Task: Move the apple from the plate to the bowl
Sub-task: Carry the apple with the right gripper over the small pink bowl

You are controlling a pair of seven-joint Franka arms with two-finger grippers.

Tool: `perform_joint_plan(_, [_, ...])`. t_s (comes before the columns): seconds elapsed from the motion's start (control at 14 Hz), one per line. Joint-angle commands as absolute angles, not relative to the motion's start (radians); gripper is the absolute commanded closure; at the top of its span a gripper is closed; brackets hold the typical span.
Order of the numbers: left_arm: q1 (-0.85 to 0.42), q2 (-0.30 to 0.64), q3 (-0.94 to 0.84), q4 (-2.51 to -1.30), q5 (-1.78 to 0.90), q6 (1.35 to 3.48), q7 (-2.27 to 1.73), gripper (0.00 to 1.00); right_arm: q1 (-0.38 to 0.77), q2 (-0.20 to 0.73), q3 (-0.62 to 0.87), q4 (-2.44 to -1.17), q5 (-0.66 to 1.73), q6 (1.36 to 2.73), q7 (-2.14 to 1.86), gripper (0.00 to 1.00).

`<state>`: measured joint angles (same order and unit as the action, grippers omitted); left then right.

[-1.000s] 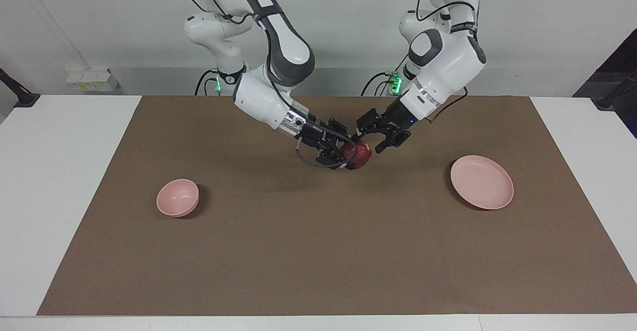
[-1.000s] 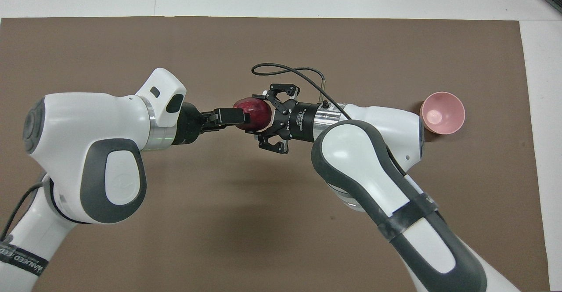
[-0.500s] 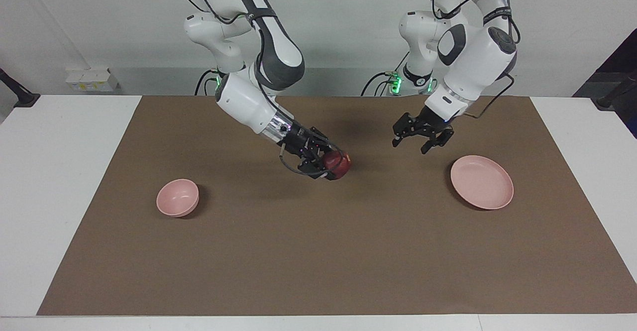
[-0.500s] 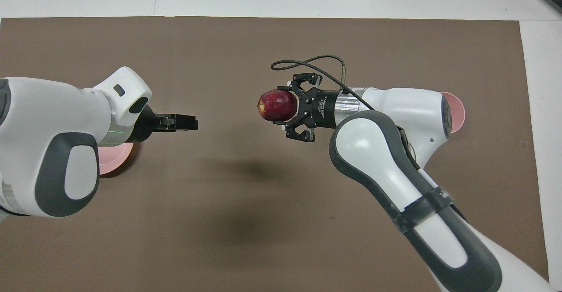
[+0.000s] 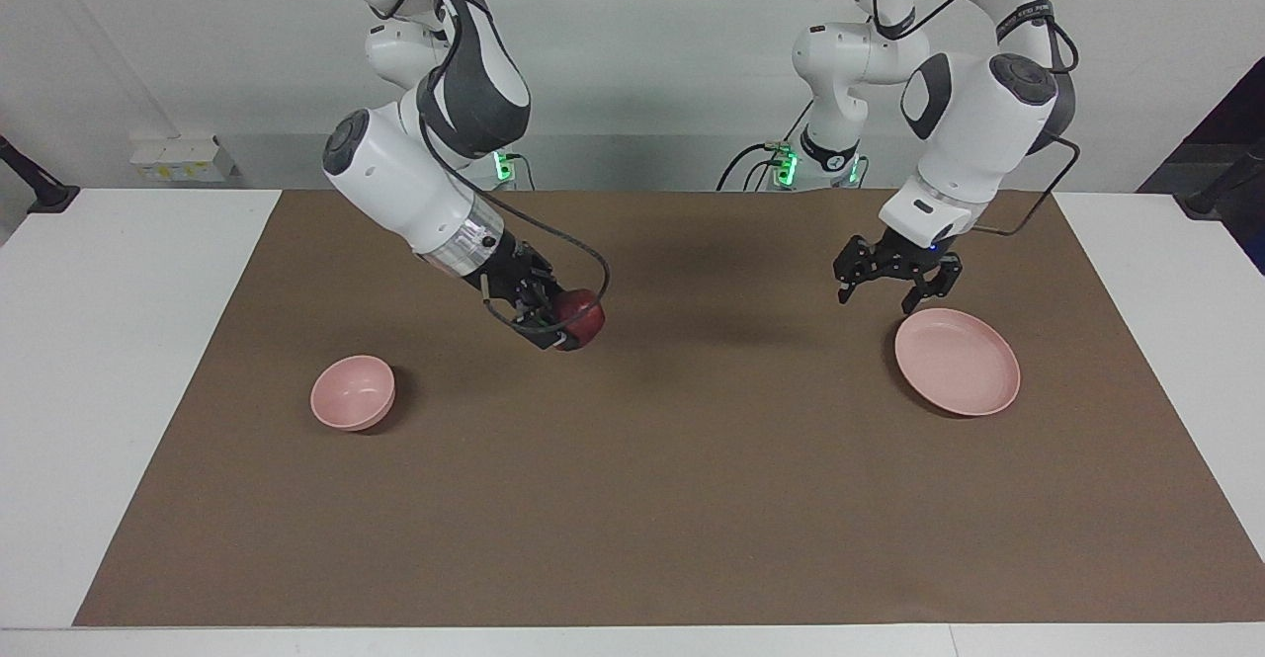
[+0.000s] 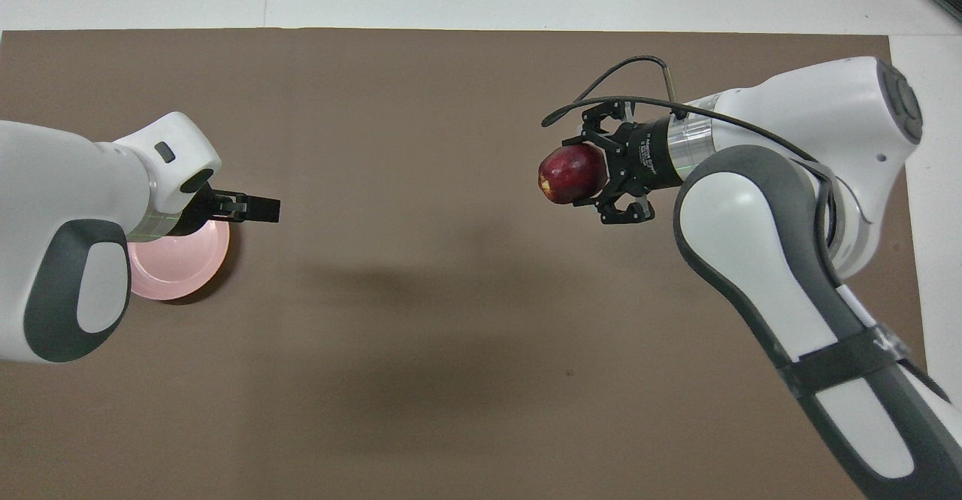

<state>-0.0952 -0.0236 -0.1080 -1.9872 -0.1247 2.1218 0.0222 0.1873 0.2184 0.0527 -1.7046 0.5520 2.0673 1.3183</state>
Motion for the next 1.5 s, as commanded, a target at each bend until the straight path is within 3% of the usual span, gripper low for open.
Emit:
perform_joint_plan(0.0, [-0.057,-0.020,-0.114,-1.922,-0.077,2.059,0.037,0.00,0.178,0.218,0.058,-1.648,0.415,2.010,1.264,1.00])
perform_joint_plan(0.79, [-0.037,0.017,0.015,-1.454,-0.026,1.524,0.155,0.00,0.101,0.183,0.058,-1.652,0.054,1.933,0.754,1.00])
perform_joint_plan(1.21, [-0.069,0.008,0.031,-1.439,-0.018,1.436,0.170,0.00,-0.041,0.184,0.058,-1.670,0.002,1.945,0.340,1.00])
perform_joint_plan(1.43, [-0.071,-0.012,0.028,-1.451,-0.015,1.440,0.170,0.00,-0.101,0.184,0.058,-1.713,-0.072,2.049,0.154,1.00])
